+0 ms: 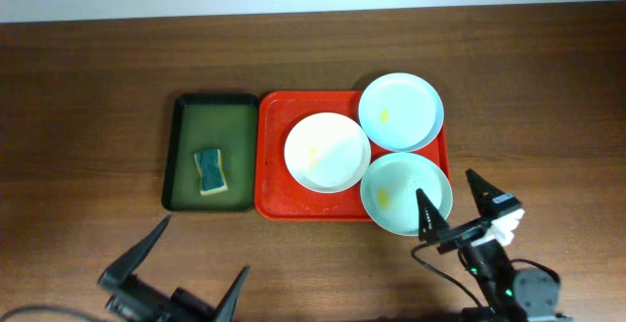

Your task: Clean dirty plates on tray and stack at the side

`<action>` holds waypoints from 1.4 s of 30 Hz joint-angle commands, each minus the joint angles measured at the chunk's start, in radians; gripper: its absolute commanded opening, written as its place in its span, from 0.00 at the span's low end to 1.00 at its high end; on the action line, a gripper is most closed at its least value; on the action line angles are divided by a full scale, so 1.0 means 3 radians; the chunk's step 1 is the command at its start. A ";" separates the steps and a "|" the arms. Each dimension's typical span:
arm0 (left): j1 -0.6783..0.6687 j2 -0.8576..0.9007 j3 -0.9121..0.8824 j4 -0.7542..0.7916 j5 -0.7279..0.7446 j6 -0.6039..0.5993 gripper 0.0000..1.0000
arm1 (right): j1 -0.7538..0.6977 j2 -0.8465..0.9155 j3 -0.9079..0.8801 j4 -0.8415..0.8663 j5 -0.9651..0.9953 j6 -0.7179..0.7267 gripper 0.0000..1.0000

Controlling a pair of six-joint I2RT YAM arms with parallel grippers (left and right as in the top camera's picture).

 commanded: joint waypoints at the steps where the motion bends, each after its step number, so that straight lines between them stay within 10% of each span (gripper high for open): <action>1: 0.0009 0.0031 0.0310 -0.0159 0.0036 -0.0038 0.99 | 0.0014 0.0106 0.0844 -0.0374 -0.0086 0.0024 0.99; 9: 0.0009 0.1602 0.1895 -0.1203 0.0031 -0.0037 0.99 | 0.0011 0.1961 0.3234 -0.2645 -0.0015 -0.0876 0.98; 14: 0.0009 0.3670 0.4097 -0.3426 0.0036 0.0422 0.99 | 0.0015 0.3062 0.4039 -0.3590 -0.0071 -0.0811 0.99; 18: 0.0009 0.4753 0.4590 -0.4522 -0.0005 0.0445 0.99 | 0.0015 0.3452 0.4037 -0.3946 -0.0454 -0.0813 0.99; 19: 0.0009 0.5016 0.4590 -0.4691 -0.0167 0.0458 0.95 | 0.0015 0.3563 0.4037 -0.4027 -0.0567 -0.0813 0.99; 21: 0.0009 0.5456 0.4590 -0.4938 -0.0320 0.0456 0.00 | 0.0015 0.3782 0.4037 -0.4198 -0.0675 -0.0814 0.99; 23: 0.0009 0.5810 0.4588 -0.5170 -0.0319 0.0456 0.00 | 0.0015 0.3971 0.4036 -0.4283 -0.0675 -0.0811 0.78; 25: 0.0009 0.6027 0.4512 -0.5159 -0.0319 0.0456 0.00 | 0.0015 0.4186 0.4031 -0.4335 -0.0675 -0.0660 0.58; 35: 0.0009 0.6018 0.3146 -0.3854 -0.0773 0.0048 0.00 | 0.0290 0.5351 0.4031 -0.4391 -0.0655 -0.0547 0.56; 42: 0.0018 0.6018 0.2486 -0.3085 -0.1431 -0.0183 0.00 | 0.0930 0.5882 0.4031 -0.3704 0.0338 0.0453 0.56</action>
